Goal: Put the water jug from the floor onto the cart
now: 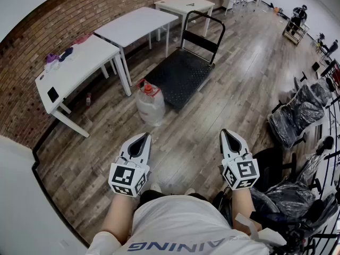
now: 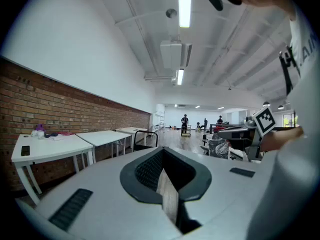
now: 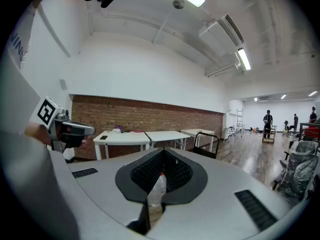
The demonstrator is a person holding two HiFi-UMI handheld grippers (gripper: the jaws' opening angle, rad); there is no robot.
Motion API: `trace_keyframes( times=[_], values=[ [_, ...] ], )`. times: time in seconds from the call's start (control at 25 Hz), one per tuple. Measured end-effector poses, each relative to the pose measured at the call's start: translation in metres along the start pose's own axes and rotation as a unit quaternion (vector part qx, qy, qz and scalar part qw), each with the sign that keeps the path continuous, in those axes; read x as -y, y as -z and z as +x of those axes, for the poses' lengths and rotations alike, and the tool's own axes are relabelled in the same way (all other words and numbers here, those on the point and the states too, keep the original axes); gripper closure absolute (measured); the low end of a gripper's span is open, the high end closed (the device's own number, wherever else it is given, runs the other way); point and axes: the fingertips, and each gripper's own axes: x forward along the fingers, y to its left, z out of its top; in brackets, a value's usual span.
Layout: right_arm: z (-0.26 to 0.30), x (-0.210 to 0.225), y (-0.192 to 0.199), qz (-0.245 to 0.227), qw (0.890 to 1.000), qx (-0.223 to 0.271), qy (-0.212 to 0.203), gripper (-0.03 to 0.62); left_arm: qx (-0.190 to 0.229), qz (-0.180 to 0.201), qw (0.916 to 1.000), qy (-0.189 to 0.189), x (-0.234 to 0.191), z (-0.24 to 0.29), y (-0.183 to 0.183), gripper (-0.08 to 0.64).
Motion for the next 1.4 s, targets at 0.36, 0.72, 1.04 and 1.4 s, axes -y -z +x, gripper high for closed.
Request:
trace_keyframes(
  times=[0.36,0.72,1.04,1.4],
  values=[
    [0.026,-0.023,-0.003,-0.006,0.999,-0.008,0.030,0.588,0.004,0.005,0.9999,0.007,-0.056,-0.002,0.005,0.560],
    [0.051,-0.032,0.007,-0.016,0.999,-0.042,0.016,0.588,-0.006,-0.015,0.9999,-0.002,-0.086,0.010,0.017,0.560],
    [0.117,-0.002,0.014,-0.003,0.999,-0.027,-0.033,0.588,-0.018,-0.016,0.9981,-0.057,-0.106,0.048,0.016,0.560],
    [0.195,0.095,0.022,-0.010,0.998,-0.016,-0.065,0.588,-0.011,-0.040,0.9941,-0.100,-0.094,0.143,-0.016,0.560]
  ],
)
